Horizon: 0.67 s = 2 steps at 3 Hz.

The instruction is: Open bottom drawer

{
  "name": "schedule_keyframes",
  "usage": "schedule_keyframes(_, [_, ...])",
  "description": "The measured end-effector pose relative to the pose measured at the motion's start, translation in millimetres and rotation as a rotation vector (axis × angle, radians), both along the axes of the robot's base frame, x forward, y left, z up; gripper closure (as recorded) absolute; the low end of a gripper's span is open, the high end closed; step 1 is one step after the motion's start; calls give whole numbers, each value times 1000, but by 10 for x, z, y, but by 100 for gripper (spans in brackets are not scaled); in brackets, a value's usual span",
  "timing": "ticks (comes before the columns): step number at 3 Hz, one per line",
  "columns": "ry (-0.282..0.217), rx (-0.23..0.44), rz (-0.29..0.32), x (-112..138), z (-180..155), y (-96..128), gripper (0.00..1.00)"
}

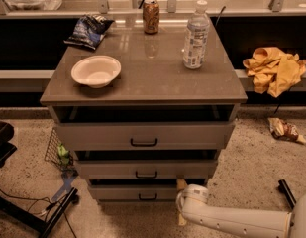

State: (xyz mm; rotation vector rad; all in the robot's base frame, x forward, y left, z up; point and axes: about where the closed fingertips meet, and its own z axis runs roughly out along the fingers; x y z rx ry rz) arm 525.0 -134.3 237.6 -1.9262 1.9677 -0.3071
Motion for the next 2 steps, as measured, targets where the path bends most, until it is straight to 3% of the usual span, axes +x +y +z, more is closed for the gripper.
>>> schedule_keyframes(1, [21,39,-10,44,-90,-12,0])
schedule_keyframes(2, [56,97,-34,144,-421,-262,0])
